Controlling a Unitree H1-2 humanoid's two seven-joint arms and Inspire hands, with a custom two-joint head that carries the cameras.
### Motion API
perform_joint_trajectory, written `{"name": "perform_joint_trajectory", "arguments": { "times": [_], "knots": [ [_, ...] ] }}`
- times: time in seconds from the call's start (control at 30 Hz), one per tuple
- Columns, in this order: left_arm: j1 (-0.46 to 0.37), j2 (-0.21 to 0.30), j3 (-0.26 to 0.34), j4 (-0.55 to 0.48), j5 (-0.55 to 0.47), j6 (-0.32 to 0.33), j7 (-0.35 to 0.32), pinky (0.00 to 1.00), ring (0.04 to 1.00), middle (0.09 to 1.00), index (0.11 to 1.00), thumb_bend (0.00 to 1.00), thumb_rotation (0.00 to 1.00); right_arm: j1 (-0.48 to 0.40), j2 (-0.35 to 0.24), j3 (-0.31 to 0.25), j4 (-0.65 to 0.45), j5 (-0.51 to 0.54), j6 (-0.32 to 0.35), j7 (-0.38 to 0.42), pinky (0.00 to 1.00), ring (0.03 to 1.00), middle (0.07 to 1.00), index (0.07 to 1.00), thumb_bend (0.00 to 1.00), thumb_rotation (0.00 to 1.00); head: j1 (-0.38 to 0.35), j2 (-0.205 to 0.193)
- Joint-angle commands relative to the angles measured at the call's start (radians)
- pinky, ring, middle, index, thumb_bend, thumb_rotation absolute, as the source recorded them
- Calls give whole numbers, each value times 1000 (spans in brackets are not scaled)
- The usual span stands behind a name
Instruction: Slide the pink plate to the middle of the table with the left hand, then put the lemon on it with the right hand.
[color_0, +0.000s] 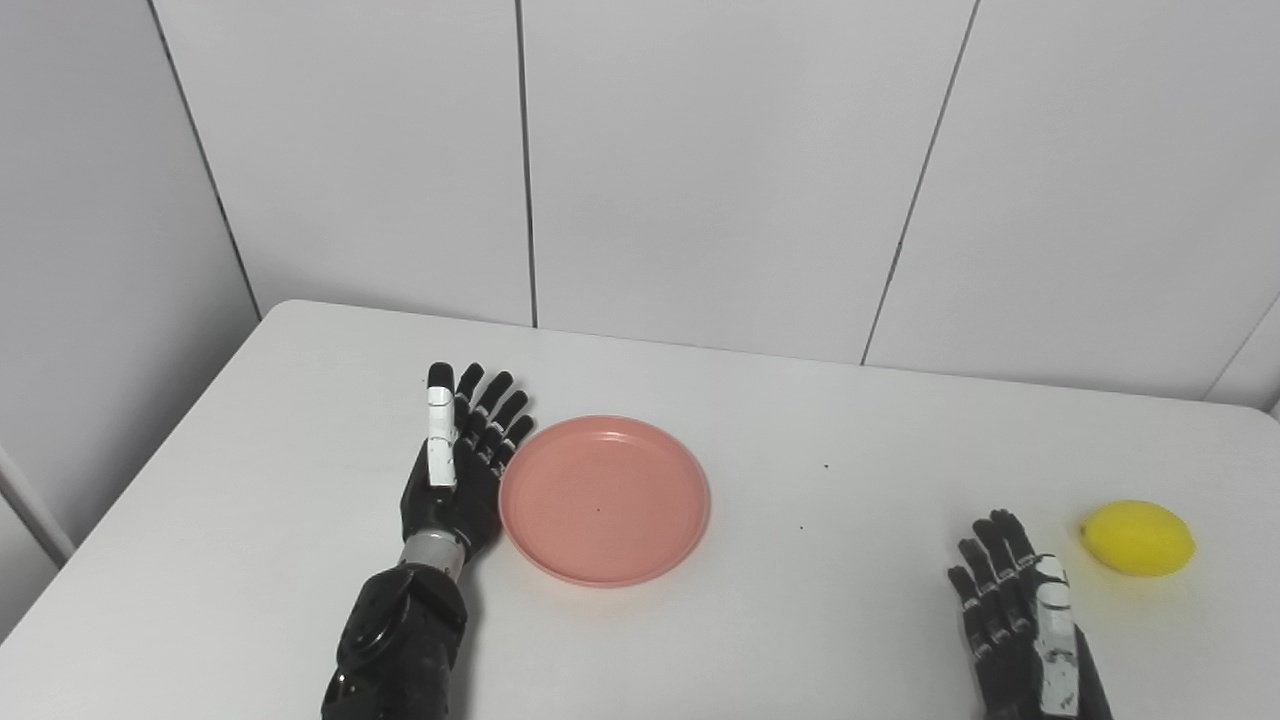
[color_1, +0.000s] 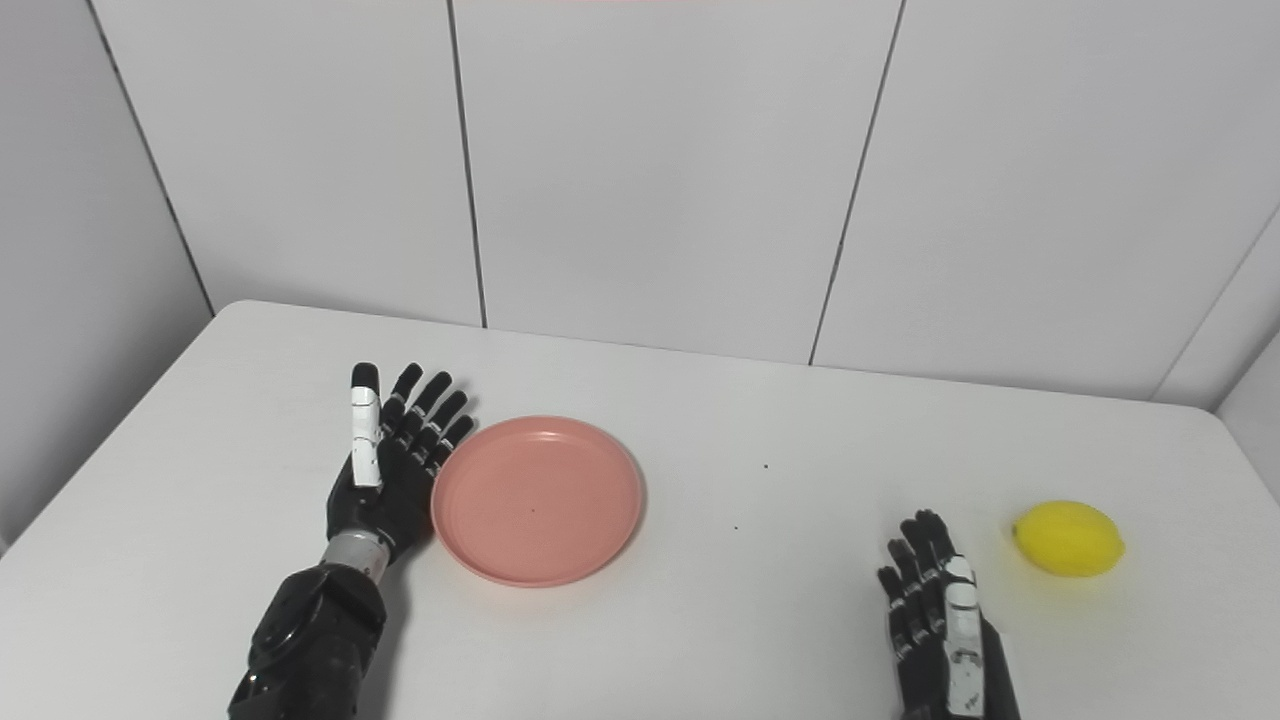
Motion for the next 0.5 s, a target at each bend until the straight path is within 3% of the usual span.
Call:
{"name": "perform_joint_trajectory", "arguments": {
  "times": [0.0, 0.23, 0.47],
  "knots": [
    [36, -29, -7, 28, -4, 83, 36, 950, 938, 930, 987, 834, 788, 19, 10, 13, 1, -7, 51, -8, 1000, 968, 947, 907, 694, 794, -1, 2],
    [45, -48, -16, 27, -7, 88, 37, 951, 918, 930, 988, 817, 786, 20, 22, 19, -4, -12, 54, -18, 1000, 961, 940, 909, 676, 790, -43, 12],
    [67, -99, -25, -4, 11, 47, 57, 958, 911, 913, 978, 819, 838, 21, 26, 34, -11, -38, 54, -16, 1000, 966, 946, 922, 672, 811, -92, 27]
  ]
}}
